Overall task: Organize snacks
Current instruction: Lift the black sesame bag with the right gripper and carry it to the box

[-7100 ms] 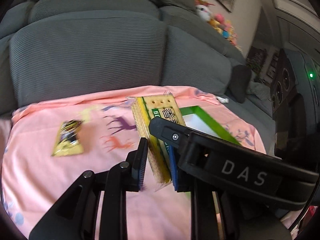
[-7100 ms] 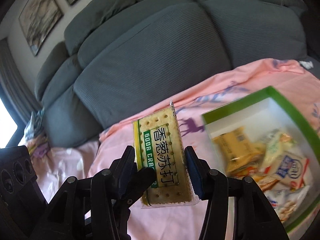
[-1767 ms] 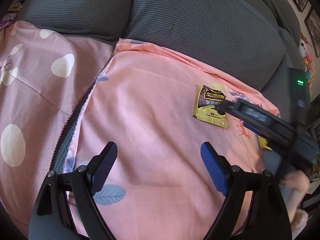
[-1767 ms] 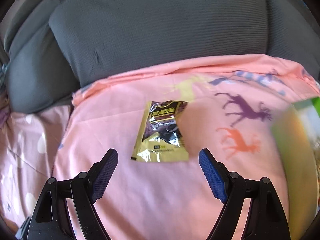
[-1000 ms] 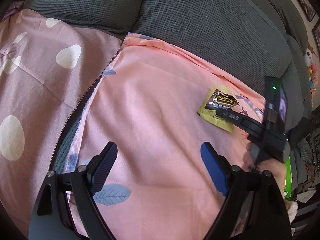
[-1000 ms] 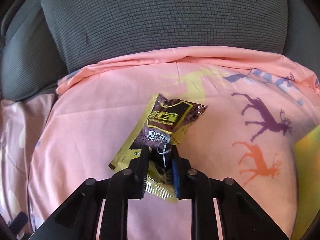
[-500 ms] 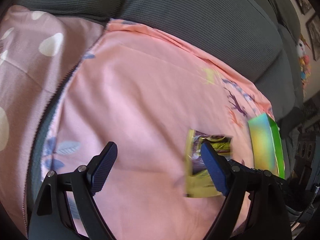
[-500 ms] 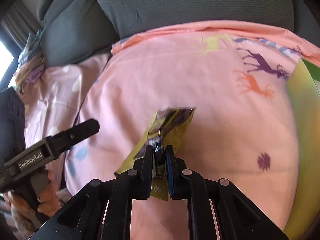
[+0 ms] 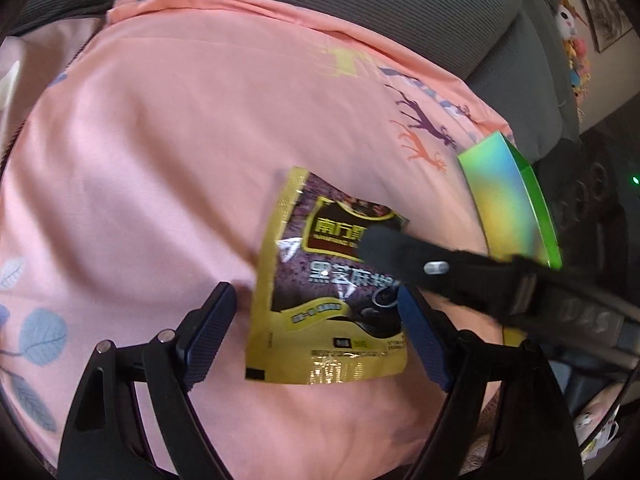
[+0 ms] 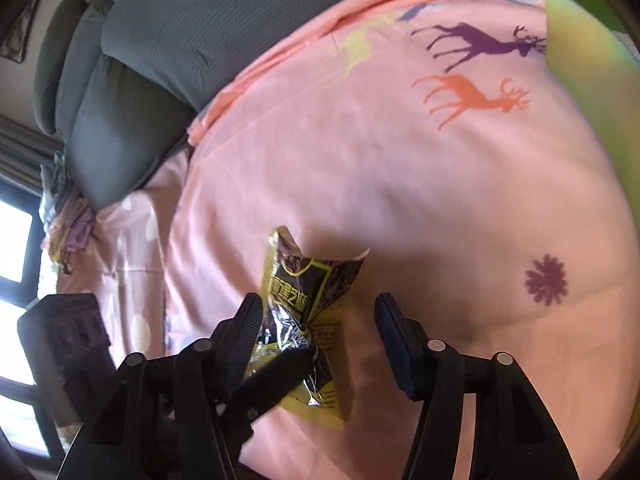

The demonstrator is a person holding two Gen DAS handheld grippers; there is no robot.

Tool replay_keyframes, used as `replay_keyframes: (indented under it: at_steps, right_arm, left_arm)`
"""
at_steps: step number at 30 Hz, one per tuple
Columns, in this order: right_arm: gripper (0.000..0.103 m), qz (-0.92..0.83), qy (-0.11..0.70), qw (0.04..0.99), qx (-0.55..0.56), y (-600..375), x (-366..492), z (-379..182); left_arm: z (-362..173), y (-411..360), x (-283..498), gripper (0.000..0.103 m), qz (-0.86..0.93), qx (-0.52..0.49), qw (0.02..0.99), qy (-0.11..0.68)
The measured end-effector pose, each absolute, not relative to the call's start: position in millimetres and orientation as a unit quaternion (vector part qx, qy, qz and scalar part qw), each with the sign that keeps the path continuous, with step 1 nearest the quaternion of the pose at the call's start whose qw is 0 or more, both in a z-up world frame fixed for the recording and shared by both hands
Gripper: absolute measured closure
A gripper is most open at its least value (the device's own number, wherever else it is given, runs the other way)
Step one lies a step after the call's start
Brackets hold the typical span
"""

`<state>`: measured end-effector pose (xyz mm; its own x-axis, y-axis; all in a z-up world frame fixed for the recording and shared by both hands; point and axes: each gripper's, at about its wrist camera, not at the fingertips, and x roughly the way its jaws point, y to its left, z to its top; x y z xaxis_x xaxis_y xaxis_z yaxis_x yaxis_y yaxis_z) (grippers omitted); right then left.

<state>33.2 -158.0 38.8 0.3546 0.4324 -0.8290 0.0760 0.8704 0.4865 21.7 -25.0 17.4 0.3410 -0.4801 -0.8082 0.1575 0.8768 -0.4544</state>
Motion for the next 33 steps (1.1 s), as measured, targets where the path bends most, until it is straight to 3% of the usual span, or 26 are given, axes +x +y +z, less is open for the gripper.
replay_keyframes:
  at_steps: [2,5,10,13,24,33]
  right_arm:
    - [0.06,0.107,0.559,0.793,0.216,-151,36,34]
    - [0.07,0.117,0.558,0.791,0.222,-147,38,30]
    - [0.072,0.129,0.555,0.789,0.23,-149,37,32]
    - [0.072,0.134,0.543,0.796,0.232,-155,34,42]
    - [0.072,0.157,0.421,0.86,0.244,-211,5,127]
    - [0.071,0.074,0.342,0.892,0.286,-299,-32,158]
  left_arm:
    - [18,-33,19,0.029,-0.202,-0.131,0.811,0.532]
    - [16,-37,18,0.038,-0.204,-0.123,0.814,0.529]
    - [20,-38,15,0.05,-0.217,-0.133,0.815,0.521]
    - [32,-42,9,0.052,-0.218,-0.131,0.825,0.505]
    - [116,-104,-17,0.053,-0.252,-0.065,0.887,0.383]
    - [135,-189,-16,0.052,-0.347,-0.028,0.872,0.345]
